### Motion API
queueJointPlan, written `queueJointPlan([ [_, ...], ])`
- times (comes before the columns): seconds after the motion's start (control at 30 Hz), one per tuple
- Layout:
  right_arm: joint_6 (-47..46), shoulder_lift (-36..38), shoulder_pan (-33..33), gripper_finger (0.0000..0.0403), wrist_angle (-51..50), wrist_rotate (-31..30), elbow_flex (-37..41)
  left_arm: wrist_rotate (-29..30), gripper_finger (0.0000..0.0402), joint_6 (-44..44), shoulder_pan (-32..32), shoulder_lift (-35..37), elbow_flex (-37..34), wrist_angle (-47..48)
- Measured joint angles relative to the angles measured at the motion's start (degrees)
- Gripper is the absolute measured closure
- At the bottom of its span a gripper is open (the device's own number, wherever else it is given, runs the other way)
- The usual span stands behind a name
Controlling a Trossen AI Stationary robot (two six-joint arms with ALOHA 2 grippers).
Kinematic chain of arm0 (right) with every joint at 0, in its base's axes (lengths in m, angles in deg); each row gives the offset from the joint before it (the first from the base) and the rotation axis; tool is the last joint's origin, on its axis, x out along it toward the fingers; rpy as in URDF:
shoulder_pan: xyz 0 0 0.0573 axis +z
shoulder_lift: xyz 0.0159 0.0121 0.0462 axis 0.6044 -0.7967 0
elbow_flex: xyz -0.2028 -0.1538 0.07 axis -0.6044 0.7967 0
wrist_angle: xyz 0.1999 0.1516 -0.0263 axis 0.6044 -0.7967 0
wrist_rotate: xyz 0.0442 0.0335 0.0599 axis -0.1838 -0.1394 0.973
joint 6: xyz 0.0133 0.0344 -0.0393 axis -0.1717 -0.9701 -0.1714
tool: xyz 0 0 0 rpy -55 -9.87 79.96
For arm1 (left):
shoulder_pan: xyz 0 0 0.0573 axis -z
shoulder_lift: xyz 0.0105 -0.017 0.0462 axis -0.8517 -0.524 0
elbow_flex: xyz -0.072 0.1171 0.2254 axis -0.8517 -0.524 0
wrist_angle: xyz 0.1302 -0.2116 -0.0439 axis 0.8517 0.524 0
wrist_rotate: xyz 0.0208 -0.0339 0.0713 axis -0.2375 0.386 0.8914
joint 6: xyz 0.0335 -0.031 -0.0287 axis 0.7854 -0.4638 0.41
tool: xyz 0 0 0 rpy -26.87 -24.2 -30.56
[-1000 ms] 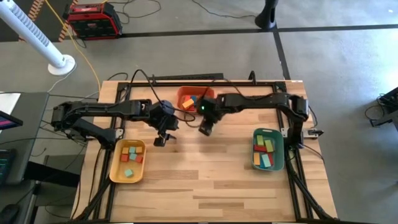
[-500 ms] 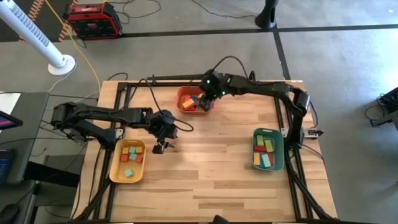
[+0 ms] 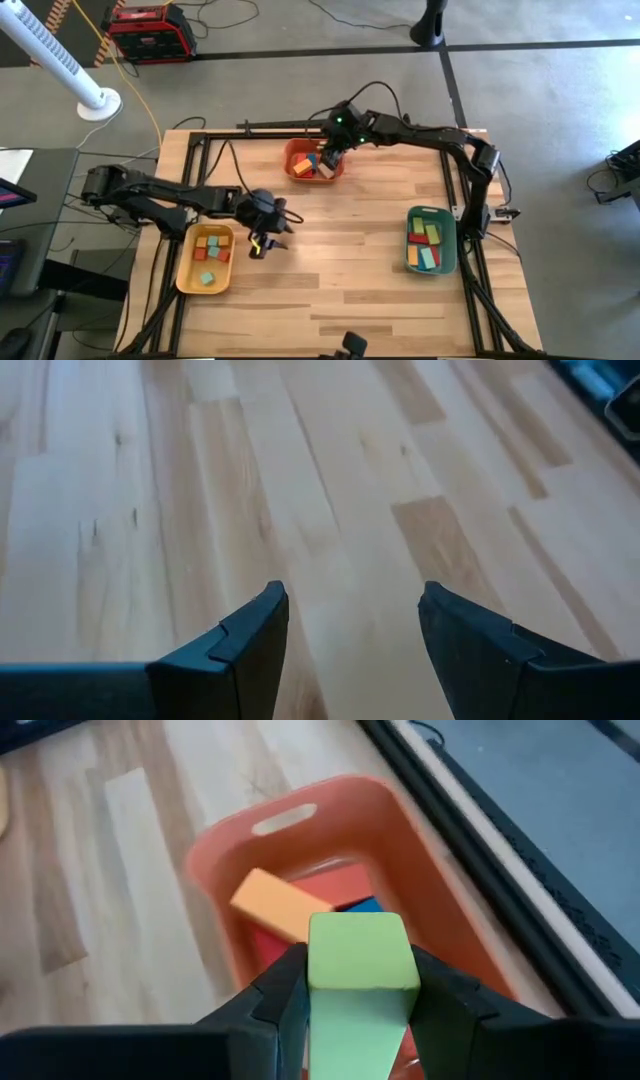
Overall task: Sort blocks by size
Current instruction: Put the large light green block into the orange bin
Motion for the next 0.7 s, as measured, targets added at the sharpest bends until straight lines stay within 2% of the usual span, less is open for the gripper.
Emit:
queueJointPlan([
  [0.17, 0.0, -2.7, -1.3, 0.0241, 0.3, 1.1, 0.0, 0.0, 0.0186, -2.9, 1.7, 0.0, -2.6, -6.4],
  [0.37, -0.1, -6.4, -1.3, 0.0230, 0.6, 2.6, 0.0, 0.9, 0.0186, -4.8, 3.8, 0.0, -2.6, -8.7],
  [0.7, 2.4, -4.3, -1.1, 0.0193, 0.6, 2.7, 0.0, 2.7, 0.0186, -6.6, 4.2, 0.0, -2.6, -10.5],
])
